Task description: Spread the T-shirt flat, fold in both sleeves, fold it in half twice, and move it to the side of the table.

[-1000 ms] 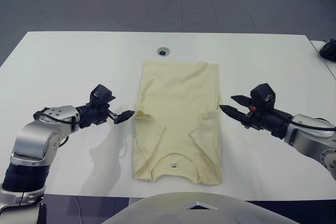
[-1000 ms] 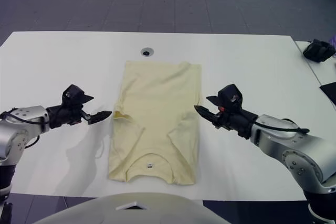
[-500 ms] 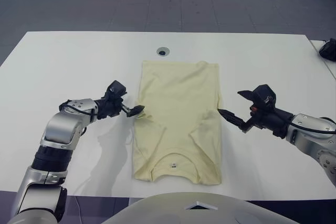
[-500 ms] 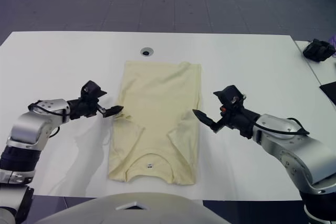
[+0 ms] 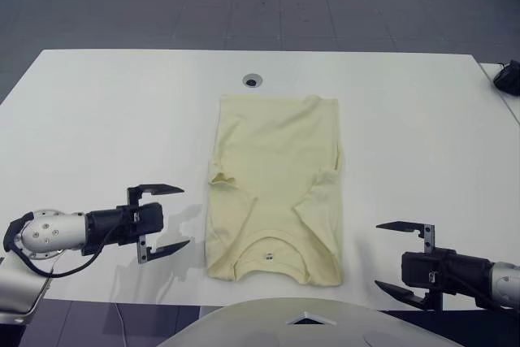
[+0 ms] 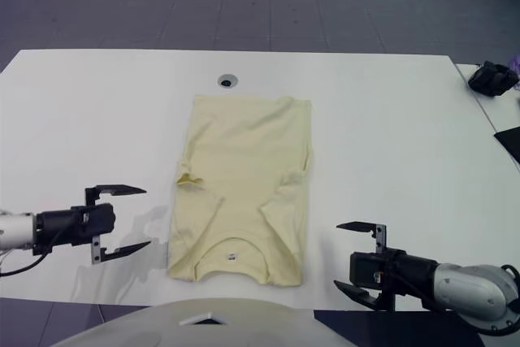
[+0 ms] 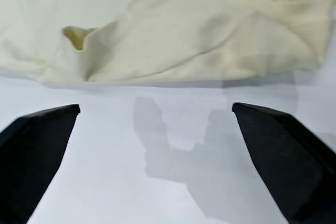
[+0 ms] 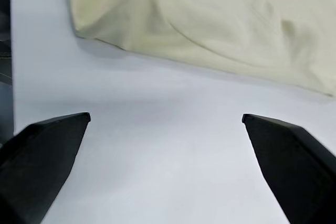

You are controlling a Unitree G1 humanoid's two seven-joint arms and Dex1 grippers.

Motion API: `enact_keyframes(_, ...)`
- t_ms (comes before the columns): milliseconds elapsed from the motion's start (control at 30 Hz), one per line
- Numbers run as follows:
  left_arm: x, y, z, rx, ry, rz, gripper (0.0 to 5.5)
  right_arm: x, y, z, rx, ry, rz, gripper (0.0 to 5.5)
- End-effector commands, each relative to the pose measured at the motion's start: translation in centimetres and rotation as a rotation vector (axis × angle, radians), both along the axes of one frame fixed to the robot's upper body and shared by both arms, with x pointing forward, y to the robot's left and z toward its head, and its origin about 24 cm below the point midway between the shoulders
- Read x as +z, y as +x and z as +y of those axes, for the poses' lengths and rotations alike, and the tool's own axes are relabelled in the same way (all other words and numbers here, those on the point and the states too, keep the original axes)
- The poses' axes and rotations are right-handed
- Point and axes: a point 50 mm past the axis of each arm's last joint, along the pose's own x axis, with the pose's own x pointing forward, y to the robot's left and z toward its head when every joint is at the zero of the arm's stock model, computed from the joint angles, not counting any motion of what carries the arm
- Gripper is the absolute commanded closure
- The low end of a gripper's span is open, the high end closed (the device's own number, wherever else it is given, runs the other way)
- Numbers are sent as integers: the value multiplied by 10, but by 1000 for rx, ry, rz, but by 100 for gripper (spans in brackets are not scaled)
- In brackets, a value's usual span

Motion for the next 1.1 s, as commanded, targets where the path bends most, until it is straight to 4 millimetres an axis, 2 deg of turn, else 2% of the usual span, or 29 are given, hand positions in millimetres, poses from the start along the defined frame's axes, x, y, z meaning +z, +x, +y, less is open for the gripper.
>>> enact_keyframes(33,-13,-19,-9,-84,11,17,10,-8,-5,13,31,33,-20,12)
enact_keyframes(133,-22,-29,-19,-88,-18,30,10,-13,-4,20,17,59,-29,12)
enact_keyframes(300,-36,-31,-33,-69,-34,17,10,-18,-3,24,22,74,-10,12)
enact_keyframes(400,-42,-32,-38,-84,-19,20,59,-22,-4,24,17,79,13,10)
enact_keyframes(567,-43,-35,-37,-100,8,33,139,-26,-3,29,21,98,32,84)
enact_keyframes(900,-41,-28,-33,-134,31,37,296,-31,-5,40,-6,125,14,232)
enact_keyframes(1100,-41,-24,-34,-145,30,35,408,-34,0,44,-7,129,3,337)
